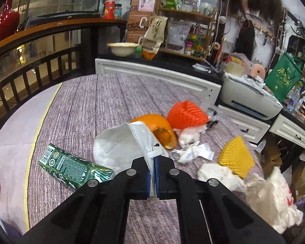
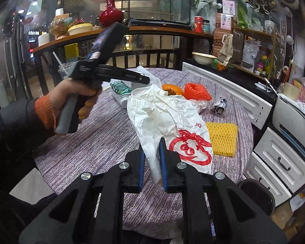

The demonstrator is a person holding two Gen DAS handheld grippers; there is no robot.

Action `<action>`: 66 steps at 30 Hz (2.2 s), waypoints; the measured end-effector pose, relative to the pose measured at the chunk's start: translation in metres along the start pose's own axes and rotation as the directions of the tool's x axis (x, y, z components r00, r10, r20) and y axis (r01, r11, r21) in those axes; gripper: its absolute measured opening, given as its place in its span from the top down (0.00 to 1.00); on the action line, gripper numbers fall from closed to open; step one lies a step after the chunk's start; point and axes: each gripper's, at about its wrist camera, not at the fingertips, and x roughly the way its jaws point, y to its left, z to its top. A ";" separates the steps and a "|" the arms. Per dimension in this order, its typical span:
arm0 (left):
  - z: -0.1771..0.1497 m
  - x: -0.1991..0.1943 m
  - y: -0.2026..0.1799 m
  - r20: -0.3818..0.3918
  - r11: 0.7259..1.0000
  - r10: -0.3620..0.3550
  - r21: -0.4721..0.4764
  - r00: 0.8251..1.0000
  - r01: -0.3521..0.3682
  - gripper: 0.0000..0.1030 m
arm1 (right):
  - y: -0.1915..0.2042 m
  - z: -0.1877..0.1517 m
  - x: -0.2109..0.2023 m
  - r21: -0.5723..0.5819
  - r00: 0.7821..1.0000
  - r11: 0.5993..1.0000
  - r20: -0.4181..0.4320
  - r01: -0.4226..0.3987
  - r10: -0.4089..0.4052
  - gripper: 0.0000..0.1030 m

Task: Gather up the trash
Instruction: 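Carry the red-printed white bag to the bin with the right tool and release it, then lower the white mask into the bin and open the left tool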

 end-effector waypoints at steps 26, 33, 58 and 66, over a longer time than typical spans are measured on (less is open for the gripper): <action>-0.017 -0.064 -0.138 0.124 0.956 -0.289 0.097 0.949 0.278 0.96 | -0.128 -0.083 -0.060 0.386 0.955 0.875 -0.072 0.292 -0.286 0.86; -0.025 -0.059 -0.180 0.096 0.929 -0.360 0.132 0.928 0.346 0.96 | -0.162 -0.131 -0.036 0.464 0.932 0.809 -0.200 0.362 -0.303 0.86; -0.083 0.006 -0.294 -0.161 0.849 -0.430 0.261 0.888 0.459 0.96 | -0.214 -0.224 -0.078 0.616 0.792 0.509 -0.376 0.601 -0.481 0.40; -0.109 0.036 -0.331 -0.262 0.818 -0.398 0.332 0.879 0.469 0.96 | -0.226 -0.240 -0.120 0.667 0.759 0.415 -0.371 0.619 -0.536 0.29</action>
